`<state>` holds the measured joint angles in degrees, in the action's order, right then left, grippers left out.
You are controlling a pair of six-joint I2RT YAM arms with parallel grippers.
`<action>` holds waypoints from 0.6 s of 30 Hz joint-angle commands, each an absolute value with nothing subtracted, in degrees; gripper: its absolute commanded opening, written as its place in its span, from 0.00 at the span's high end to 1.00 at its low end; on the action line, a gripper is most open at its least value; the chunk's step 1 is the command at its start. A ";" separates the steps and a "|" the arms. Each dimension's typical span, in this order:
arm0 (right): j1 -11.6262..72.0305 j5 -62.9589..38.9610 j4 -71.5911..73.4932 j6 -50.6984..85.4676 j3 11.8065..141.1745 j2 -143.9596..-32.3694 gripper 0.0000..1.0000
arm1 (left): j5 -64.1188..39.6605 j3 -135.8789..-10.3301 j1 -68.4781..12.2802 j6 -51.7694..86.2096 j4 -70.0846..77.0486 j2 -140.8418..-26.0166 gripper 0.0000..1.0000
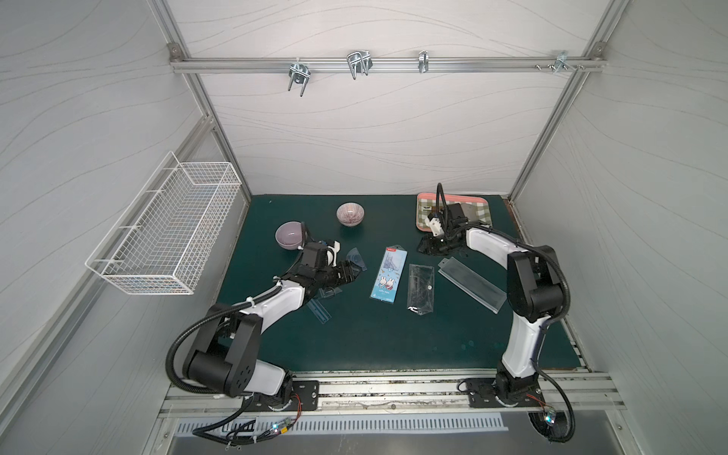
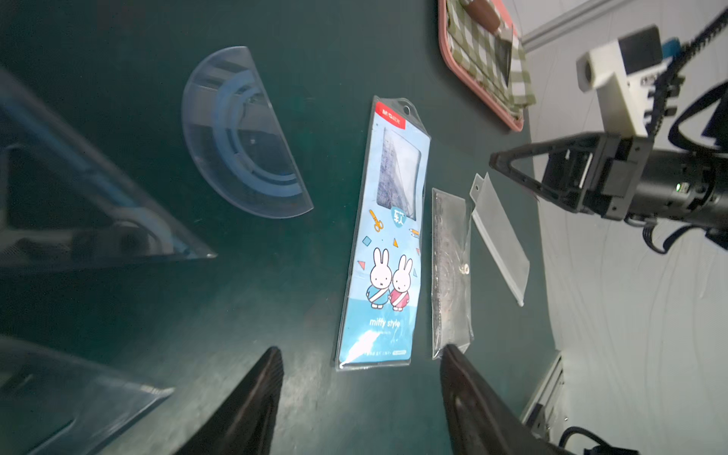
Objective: Open the ruler set and take out the ruler
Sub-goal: Pick up the ruler set bag from the center of the board.
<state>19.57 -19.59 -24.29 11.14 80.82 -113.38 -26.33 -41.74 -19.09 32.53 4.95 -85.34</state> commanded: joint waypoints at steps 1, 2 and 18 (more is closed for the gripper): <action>20.83 -24.16 -21.23 14.49 84.45 -117.19 0.53 | -25.54 -46.53 -20.89 29.45 6.90 -90.44 0.44; 20.98 -24.43 -21.35 14.89 85.39 -118.44 0.54 | -25.55 -47.51 -21.48 29.30 7.07 -92.15 0.47; 22.55 -25.52 -20.94 17.36 90.59 -127.12 0.57 | -24.77 -54.71 -27.34 29.29 7.57 -108.07 0.63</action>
<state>21.54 -24.43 -20.95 16.60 89.54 -125.34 -25.47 -52.49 -27.07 29.76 6.35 -105.91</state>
